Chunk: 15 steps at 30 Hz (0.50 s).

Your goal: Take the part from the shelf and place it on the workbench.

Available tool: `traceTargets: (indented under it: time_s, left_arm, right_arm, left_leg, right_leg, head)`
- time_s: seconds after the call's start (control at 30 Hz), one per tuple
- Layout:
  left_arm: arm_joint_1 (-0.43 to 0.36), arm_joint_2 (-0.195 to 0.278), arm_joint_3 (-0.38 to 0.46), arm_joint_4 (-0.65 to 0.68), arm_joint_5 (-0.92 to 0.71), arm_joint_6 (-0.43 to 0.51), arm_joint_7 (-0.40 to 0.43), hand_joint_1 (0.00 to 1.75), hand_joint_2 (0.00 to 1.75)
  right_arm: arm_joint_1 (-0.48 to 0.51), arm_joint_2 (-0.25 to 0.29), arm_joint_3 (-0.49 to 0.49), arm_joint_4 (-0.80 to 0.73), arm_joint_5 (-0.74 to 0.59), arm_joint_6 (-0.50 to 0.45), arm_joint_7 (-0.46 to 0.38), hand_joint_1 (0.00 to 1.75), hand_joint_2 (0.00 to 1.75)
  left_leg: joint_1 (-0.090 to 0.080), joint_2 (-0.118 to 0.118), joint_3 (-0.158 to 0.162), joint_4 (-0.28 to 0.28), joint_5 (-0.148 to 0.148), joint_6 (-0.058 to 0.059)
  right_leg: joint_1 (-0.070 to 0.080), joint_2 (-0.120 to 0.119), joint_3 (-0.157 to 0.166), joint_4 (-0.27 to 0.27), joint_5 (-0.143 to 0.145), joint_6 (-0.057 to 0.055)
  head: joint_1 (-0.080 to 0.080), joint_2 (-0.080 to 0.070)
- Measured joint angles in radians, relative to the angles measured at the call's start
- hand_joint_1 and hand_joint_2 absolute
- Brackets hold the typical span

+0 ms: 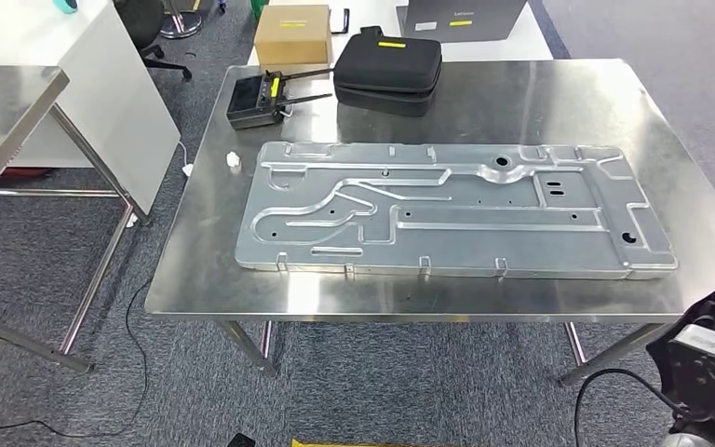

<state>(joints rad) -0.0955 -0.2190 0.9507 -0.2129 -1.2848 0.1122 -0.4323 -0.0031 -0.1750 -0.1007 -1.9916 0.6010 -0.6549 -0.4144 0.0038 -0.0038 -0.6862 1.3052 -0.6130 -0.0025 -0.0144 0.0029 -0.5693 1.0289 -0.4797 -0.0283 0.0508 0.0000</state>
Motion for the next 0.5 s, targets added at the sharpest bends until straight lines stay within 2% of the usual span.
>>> traceTargets:
  time_s: [0.03,0.1,0.13,0.17,0.23,0.3,0.33,0.37,0.43,0.47,0.5]
  left_arm:
    - [0.001,0.000,0.000,0.000,0.000,0.000,0.000,0.00,1.75]
    - [0.001,0.000,-0.001,0.000,0.000,0.000,0.001,0.00,1.75]
    - [0.001,0.000,-0.001,0.000,0.000,0.000,0.001,0.00,1.75]
    - [0.000,0.001,-0.002,0.000,0.000,0.000,0.001,0.00,1.75]
    - [0.000,0.001,-0.004,0.000,0.000,-0.001,0.001,0.00,1.75]
    - [0.001,0.001,-0.006,0.000,0.000,0.000,0.001,0.00,1.75]
    - [0.001,0.000,-0.007,0.000,0.000,0.000,0.001,0.00,1.75]
    - [-0.001,-0.001,-0.007,0.000,0.000,0.000,0.001,0.00,1.75]
    - [-0.005,-0.001,-0.008,0.000,0.000,0.000,0.001,0.00,1.75]
    - [-0.006,-0.002,-0.008,0.000,0.000,0.002,0.003,0.00,1.75]
    - [-0.006,-0.002,-0.009,0.000,0.000,0.008,0.007,0.00,1.75]
  right_arm:
    - [-0.005,-0.002,0.000,0.000,0.001,0.001,0.002,1.75,1.75]
    - [-0.014,-0.004,0.000,-0.002,0.003,0.002,0.006,1.75,1.75]
    - [-0.019,-0.005,0.000,-0.002,0.003,0.002,0.007,1.75,1.75]
    - [-0.023,-0.006,0.000,-0.003,0.004,0.002,0.008,1.75,1.75]
    - [-0.027,-0.008,0.000,-0.004,0.006,0.002,0.010,1.75,1.75]
    - [-0.031,-0.013,0.000,-0.007,0.014,0.001,0.013,1.75,1.75]
    - [-0.034,-0.016,-0.001,-0.009,0.019,0.001,0.015,1.75,1.75]
    - [-0.038,-0.020,-0.001,-0.010,0.025,0.000,0.019,1.75,1.75]
    - [-0.049,-0.030,-0.001,-0.010,0.030,0.005,0.031,1.75,1.75]
    - [-0.056,-0.036,-0.001,-0.009,0.029,0.010,0.041,1.75,1.75]
    - [-0.063,-0.041,-0.001,-0.007,0.028,0.015,0.050,1.75,1.75]
  left_leg:
    - [0.000,0.000,0.000,-0.034,0.036,0.003]
    - [-0.003,0.000,0.035,-0.165,0.137,0.016]
    - [-0.006,0.000,0.051,-0.220,0.160,0.022]
    - [-0.009,-0.001,0.062,-0.254,0.171,0.027]
    - [-0.014,-0.002,0.068,-0.270,0.162,0.036]
    - [-0.009,-0.002,0.085,-0.289,0.176,0.045]
    - [-0.005,-0.001,0.096,-0.298,0.177,0.050]
    - [-0.002,0.000,0.106,-0.306,0.176,0.055]
    - [-0.003,0.000,0.119,-0.309,0.166,0.061]
    - [-0.004,-0.001,0.125,-0.308,0.159,0.063]
    - [-0.004,-0.001,0.133,-0.308,0.152,0.063]
  right_leg:
    - [0.001,0.001,0.012,0.000,-0.008,0.001]
    - [0.001,0.001,0.037,-0.001,-0.024,0.004]
    - [0.002,0.003,0.046,-0.001,-0.032,0.008]
    - [0.003,0.003,0.050,-0.001,-0.038,0.014]
    - [0.003,0.005,0.054,-0.004,-0.048,0.027]
    - [0.003,0.003,0.060,-0.001,-0.060,0.038]
    - [0.003,0.002,0.052,0.021,-0.073,0.041]
    - [0.003,0.002,0.029,0.066,-0.094,0.045]
    - [0.000,0.001,-0.052,0.201,-0.141,0.053]
    - [-0.001,0.001,-0.093,0.256,-0.150,0.056]
    - [-0.003,0.001,-0.119,0.278,-0.137,0.059]
  head:
    - [0.000,0.000]
    - [0.001,0.000]
    - [0.001,0.000]
    - [0.000,0.000]
    - [-0.002,0.000]
    - [-0.002,0.000]
    - [-0.002,0.000]
    - [-0.001,0.000]
    - [-0.001,0.000]
    - [0.000,0.000]
    - [-0.001,0.000]
